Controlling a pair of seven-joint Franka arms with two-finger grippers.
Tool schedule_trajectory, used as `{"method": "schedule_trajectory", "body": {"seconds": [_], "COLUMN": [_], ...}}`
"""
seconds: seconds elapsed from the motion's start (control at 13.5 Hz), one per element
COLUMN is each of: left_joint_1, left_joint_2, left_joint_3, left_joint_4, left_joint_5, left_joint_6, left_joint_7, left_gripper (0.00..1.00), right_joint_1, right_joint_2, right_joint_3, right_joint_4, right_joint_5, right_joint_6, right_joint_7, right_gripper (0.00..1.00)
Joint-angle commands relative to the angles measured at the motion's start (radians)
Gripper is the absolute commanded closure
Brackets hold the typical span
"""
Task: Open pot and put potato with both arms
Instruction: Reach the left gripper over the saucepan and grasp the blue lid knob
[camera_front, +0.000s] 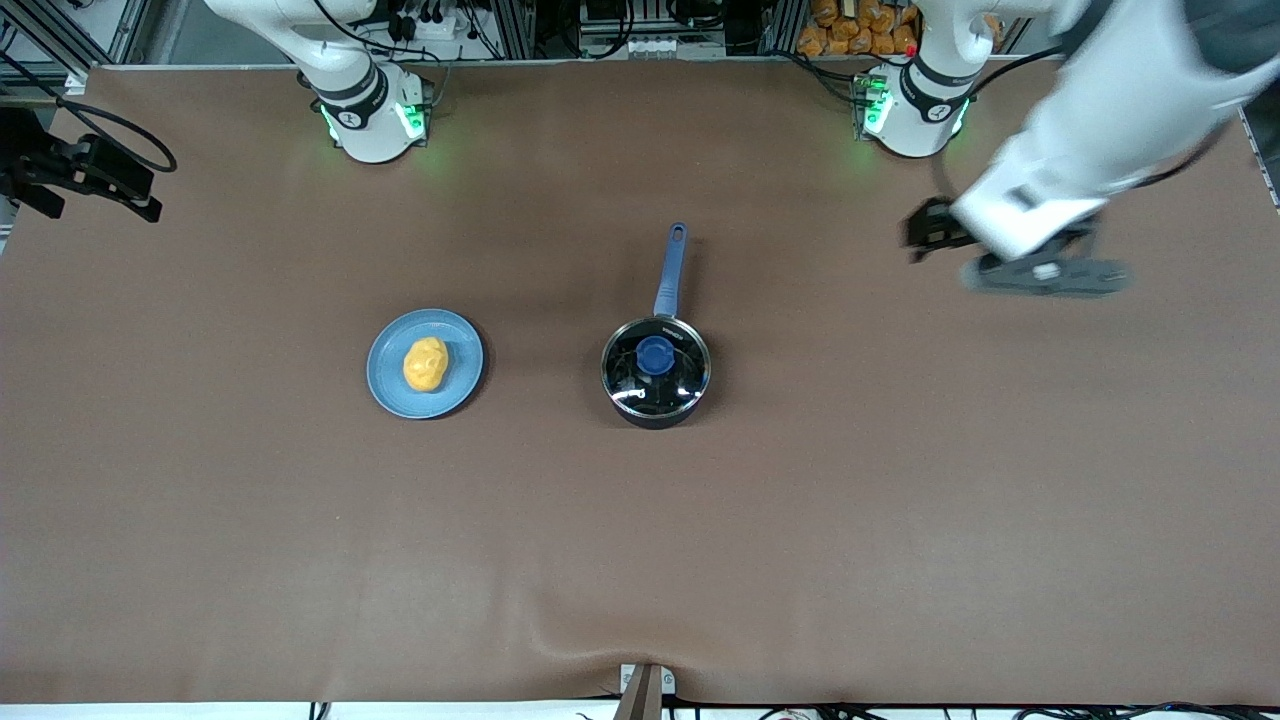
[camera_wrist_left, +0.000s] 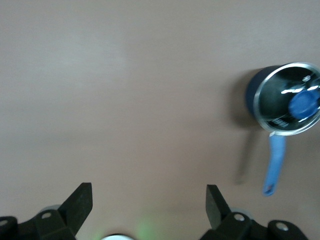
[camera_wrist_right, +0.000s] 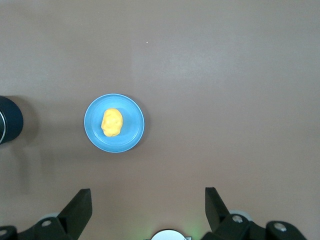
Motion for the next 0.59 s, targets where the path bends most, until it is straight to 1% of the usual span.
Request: {"method": "schedule_trajectory", "body": {"seconds": [0.0, 0.07, 0.15, 0.3, 0.44, 0.52], "left_joint_1": [-0.122, -0.17, -0.207, -0.317, -0.42, -0.457], "left_joint_2": [0.149, 0.192, 0.237, 0.345, 0.43, 0.452], "left_joint_3": [-0.024, -0.019, -0.019, -0.001, 0.042, 0.072], "left_joint_4": [0.095, 0.107, 0.124, 0.176, 0.225, 0.233], "left_joint_5": [0.024, 0.038, 0.04, 0.048, 0.118, 0.124], "left_joint_6": [0.069, 0.117, 0.16, 0.243, 0.277, 0.295], "left_joint_7": [-0.15, -0.189, -0.25, -0.414, -0.464, -0.468], "left_gripper": [0.0, 0.0, 0.0, 0.0, 0.0, 0.0], "right_joint_1": [-0.013, -0.013, -0.019, -0.024, -0.024, -0.024], "right_joint_2": [-0.014, -0.014, -0.015, -0.015, -0.015, -0.015], "right_joint_3": [0.011, 0.009, 0.006, 0.003, 0.003, 0.003], "right_joint_4": [-0.004, -0.003, -0.002, -0.004, -0.002, -0.002], "right_joint_5": [0.0, 0.006, 0.037, 0.051, 0.053, 0.053], "right_joint_6": [-0.005, -0.005, -0.006, -0.006, -0.006, -0.006], "right_joint_7": [-0.004, -0.004, -0.004, -0.006, -0.006, -0.006], "right_gripper": [0.0, 0.0, 0.0, 0.0, 0.0, 0.0]}}
